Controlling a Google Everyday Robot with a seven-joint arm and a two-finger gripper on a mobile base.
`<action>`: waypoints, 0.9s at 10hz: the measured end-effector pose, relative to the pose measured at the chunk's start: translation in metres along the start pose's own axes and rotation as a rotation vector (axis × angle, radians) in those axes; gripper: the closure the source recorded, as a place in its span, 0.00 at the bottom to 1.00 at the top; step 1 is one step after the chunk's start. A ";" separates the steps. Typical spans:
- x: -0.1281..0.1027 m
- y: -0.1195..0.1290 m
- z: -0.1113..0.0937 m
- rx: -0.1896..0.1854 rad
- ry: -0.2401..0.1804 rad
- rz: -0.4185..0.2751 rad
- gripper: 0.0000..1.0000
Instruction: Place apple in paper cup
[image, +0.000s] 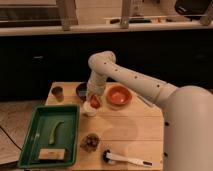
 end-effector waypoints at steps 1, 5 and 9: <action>0.000 -0.002 -0.001 0.000 -0.001 -0.007 1.00; 0.001 -0.009 -0.001 0.003 -0.016 -0.039 1.00; -0.003 -0.020 0.002 -0.002 -0.040 -0.086 1.00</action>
